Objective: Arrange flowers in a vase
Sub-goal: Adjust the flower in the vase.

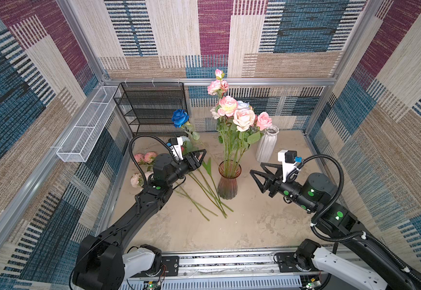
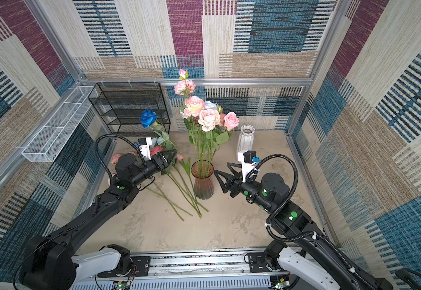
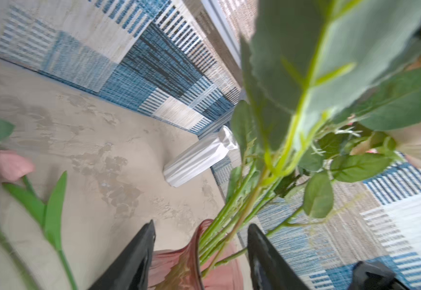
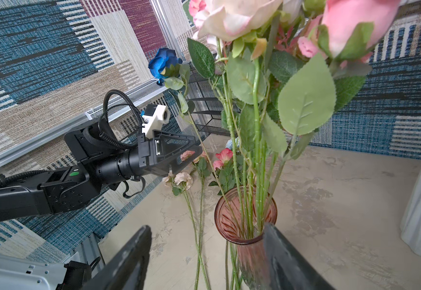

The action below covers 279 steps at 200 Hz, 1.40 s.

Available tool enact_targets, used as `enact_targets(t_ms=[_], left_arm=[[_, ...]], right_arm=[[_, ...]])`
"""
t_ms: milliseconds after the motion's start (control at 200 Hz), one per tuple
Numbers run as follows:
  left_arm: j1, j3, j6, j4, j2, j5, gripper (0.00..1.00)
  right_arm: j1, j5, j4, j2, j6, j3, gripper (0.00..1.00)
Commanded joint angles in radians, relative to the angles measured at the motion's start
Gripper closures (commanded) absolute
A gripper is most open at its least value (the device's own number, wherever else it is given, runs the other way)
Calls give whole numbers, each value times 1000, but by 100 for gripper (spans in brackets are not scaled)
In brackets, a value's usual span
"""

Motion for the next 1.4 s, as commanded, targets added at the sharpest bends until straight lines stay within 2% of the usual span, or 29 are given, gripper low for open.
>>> enact_targets(t_ms=[0, 85, 180, 346, 436, 601, 731, 921, 1052, 1242, 1392], left_arm=[[5, 15, -24, 156, 28, 54, 47], [13, 35, -51, 243, 64, 84, 61], [14, 67, -48, 233, 90, 88, 63], [11, 105, -25, 204, 106, 92, 91], [6, 114, -10, 179, 93, 87, 100], [-44, 151, 114, 28, 45, 39, 100], [-115, 181, 261, -102, 13, -64, 100], [-186, 186, 390, -162, 23, -173, 100], [-223, 201, 435, -179, 57, -206, 100], [-228, 204, 428, -196, 91, -199, 100], [-229, 193, 419, -204, 53, -219, 63]], right_arm=[[1, 14, 10, -4, -10, 7, 27], [1, 9, 12, 0, -10, 6, 27], [0, 12, 10, 2, -11, 8, 27], [1, 16, 7, 5, -19, 15, 27], [1, 17, 7, 9, -21, 18, 27], [1, 10, 18, 19, -23, 16, 27], [1, 6, 24, 21, -20, 8, 27], [1, 6, 21, 18, -17, 5, 27], [1, 4, 21, 18, -15, 7, 27], [1, 7, 19, 15, -13, 6, 27], [1, 7, 19, 12, -13, 9, 27]])
